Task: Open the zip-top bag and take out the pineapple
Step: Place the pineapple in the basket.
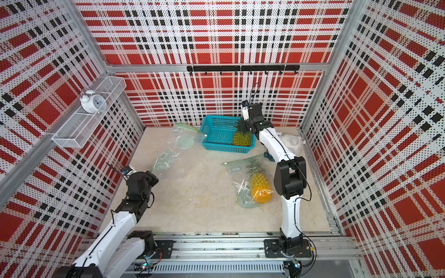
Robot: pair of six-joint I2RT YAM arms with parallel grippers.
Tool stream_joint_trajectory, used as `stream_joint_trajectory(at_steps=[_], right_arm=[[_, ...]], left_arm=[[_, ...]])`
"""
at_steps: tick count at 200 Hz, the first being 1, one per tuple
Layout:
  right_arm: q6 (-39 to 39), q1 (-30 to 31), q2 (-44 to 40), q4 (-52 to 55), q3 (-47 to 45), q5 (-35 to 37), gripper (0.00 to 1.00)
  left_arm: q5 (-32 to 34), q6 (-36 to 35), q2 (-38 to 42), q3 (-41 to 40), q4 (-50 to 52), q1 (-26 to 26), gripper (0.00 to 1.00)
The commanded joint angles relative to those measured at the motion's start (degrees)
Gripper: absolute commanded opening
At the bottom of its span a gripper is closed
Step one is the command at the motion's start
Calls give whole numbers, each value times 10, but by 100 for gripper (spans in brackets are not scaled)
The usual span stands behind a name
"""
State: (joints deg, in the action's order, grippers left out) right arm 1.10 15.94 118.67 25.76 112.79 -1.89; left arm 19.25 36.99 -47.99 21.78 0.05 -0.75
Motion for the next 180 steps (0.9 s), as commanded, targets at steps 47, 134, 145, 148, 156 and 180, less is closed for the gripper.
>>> stream_joint_trajectory(at_steps=[47, 134, 145, 148, 156, 180], right_arm=[[4, -4, -4, -24, 21, -1, 33], [24, -5, -87, -76, -28, -14, 59], [26, -5, -103, -84, -43, -14, 60], [27, -5, -108, -86, -46, -14, 60], [28, -5, -120, -92, -58, -16, 61], [30, -5, -161, -108, -96, -21, 62]], left_arm=[[-7, -10, 9, -8, -1, 4, 0], [7, 13, 9, -7, 4, 7, 0], [11, 23, 10, -6, 4, 8, 0], [13, 26, 10, -6, 4, 7, 0], [18, 35, 12, -4, 6, 8, 0], [37, 52, 14, 6, 12, 8, 0]])
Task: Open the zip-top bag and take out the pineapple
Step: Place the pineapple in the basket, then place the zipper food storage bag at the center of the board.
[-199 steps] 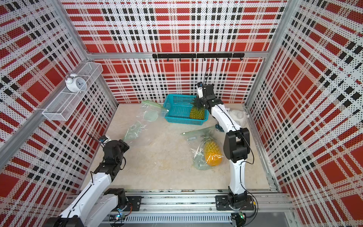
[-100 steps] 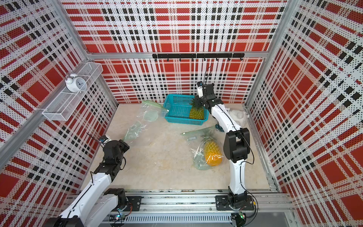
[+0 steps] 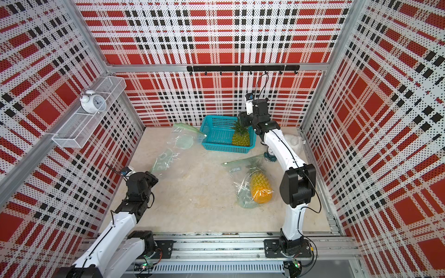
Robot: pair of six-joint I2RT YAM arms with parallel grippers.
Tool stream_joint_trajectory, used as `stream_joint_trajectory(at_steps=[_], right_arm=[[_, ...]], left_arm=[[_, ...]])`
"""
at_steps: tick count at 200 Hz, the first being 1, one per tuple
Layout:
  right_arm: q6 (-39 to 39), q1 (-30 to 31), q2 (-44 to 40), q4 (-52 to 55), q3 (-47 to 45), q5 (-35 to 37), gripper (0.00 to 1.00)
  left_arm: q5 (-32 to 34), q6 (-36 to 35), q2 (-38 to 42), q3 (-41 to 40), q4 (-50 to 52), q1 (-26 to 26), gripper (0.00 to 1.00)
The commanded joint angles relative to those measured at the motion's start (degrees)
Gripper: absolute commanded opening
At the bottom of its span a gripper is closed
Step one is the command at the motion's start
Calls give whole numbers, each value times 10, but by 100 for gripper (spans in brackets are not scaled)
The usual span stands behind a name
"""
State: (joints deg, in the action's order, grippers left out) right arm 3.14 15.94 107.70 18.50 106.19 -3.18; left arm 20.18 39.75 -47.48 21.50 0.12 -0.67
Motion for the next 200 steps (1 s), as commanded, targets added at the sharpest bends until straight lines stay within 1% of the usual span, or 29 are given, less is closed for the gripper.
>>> stream_joint_trajectory(at_steps=[1, 30, 60, 97, 118, 136, 147, 162, 172, 182, 192, 200], right_arm=[[9, -5, -54, -36, -32, -9, 62], [12, -5, -114, -57, -89, -10, 63], [14, -6, -175, -66, -149, -19, 64], [13, -6, -243, -75, -220, -14, 64], [12, -6, -266, -75, -248, -15, 64], [11, -6, -283, -76, -271, -16, 65], [11, -6, -290, -75, -283, -14, 65], [11, -6, -300, -75, -301, -13, 65], [12, -6, -306, -77, -312, -11, 65], [13, -6, -313, -79, -324, -10, 65], [14, -6, -321, -80, -335, -6, 66], [14, -6, -328, -80, -345, -3, 66]], left_arm=[[29, 25, 9, 10, 12, 8, 0], [39, 17, 4, 36, 20, 15, 0], [64, -1, 0, 64, 32, 25, 0], [83, -20, 1, 92, 45, 41, 0], [97, -32, -1, 103, 48, 44, 0], [96, -40, -3, 111, 51, 50, 0], [85, -45, -2, 109, 48, 50, 4], [50, -55, 3, 97, 29, 50, 8], [18, -63, 7, 89, 18, 50, 17], [-8, -66, 10, 86, 11, 50, 28], [-40, -74, 15, 83, -1, 49, 41], [-59, -80, 19, 85, -6, 50, 50]])
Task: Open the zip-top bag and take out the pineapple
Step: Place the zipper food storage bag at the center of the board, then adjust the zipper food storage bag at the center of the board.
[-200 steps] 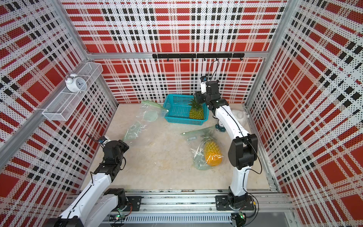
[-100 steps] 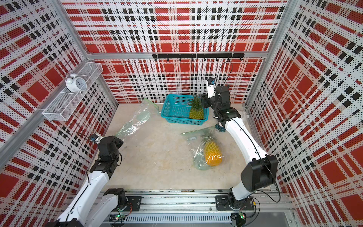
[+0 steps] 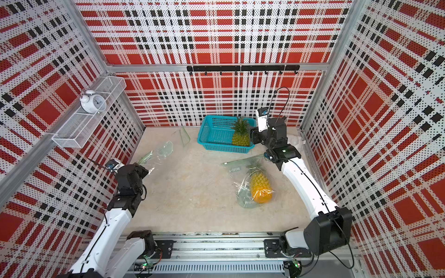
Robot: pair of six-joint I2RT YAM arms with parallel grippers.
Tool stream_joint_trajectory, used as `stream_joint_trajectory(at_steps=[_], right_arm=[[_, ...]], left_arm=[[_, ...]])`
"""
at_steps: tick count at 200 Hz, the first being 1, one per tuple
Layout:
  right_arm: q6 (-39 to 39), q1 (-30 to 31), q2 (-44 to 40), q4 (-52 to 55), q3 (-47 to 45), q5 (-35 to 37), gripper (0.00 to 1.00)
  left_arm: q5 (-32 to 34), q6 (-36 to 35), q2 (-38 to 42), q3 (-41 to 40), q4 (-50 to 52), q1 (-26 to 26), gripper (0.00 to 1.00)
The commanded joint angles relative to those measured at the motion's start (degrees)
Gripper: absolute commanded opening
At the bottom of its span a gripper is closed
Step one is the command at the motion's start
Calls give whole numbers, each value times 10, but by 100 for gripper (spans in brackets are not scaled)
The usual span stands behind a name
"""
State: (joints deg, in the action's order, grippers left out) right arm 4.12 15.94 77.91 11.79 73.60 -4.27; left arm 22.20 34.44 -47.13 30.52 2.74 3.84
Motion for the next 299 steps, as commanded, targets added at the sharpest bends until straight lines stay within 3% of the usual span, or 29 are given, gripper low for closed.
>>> stream_joint_trajectory(at_steps=[1, 30, 57, 100, 142, 163, 197, 229, 251, 299], right_arm=[[4, -6, -31, -13, -20, 9, 66], [6, -6, -58, -11, -52, 21, 67], [12, -6, -90, -6, -90, 34, 67], [29, -6, -144, 3, -154, 58, 68], [66, -6, -184, 23, -207, 64, 68], [86, -6, -201, 32, -234, 65, 68], [119, -6, -215, 64, -264, 68, 68], [119, -6, -199, 87, -277, 60, 69], [114, -7, -189, 75, -284, 51, 69], [102, -10, -123, 56, -272, 27, 68]], left_arm=[[-81, -27, 16, -6, -32, 5, 51], [-172, -63, 22, 23, -35, 6, 67], [-226, -80, 26, 55, -12, 5, 73], [-235, -92, 60, 65, 6, 6, 78], [-378, -104, 41, 67, -6, -9, 75], [-377, -104, 29, 67, -6, -70, 73], [-290, -95, -4, 67, -19, -250, 73], [-223, -11, -77, 46, -104, -374, 73], [-206, 58, -156, 30, -205, -421, 72], [-188, 160, -349, 80, -299, -468, 70]])
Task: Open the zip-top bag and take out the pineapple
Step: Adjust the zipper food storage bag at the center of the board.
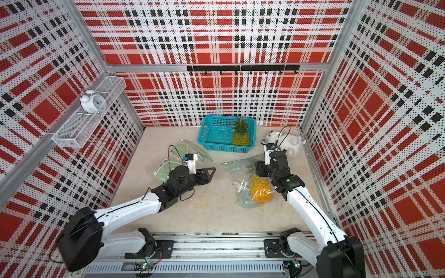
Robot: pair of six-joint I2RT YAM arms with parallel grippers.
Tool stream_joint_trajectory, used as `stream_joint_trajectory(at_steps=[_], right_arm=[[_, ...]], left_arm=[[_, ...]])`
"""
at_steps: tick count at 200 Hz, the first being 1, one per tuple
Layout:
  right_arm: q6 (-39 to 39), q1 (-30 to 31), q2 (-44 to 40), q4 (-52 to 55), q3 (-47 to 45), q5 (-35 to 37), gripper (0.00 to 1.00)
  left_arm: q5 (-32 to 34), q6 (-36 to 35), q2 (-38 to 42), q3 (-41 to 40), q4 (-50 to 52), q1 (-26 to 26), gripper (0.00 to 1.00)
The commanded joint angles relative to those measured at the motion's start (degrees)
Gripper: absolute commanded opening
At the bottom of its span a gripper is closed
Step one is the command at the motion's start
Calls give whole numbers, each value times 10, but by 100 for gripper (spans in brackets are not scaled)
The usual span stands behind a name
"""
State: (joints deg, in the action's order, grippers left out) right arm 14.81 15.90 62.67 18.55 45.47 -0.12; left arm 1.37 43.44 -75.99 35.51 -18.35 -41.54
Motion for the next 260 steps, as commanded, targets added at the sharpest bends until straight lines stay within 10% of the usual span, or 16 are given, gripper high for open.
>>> stream_joint_trajectory(at_steps=[1, 205, 260], right_arm=[[-5, -10, 31, -13, 9, -15, 68], [15, -33, 127, -31, -19, -29, 59], [19, -33, 117, -33, -19, -34, 57]], left_arm=[[20, 72, -64, 31, -90, -14, 70], [23, 190, -399, 167, -181, -17, 60], [12, 191, -418, 174, -208, -3, 29]])
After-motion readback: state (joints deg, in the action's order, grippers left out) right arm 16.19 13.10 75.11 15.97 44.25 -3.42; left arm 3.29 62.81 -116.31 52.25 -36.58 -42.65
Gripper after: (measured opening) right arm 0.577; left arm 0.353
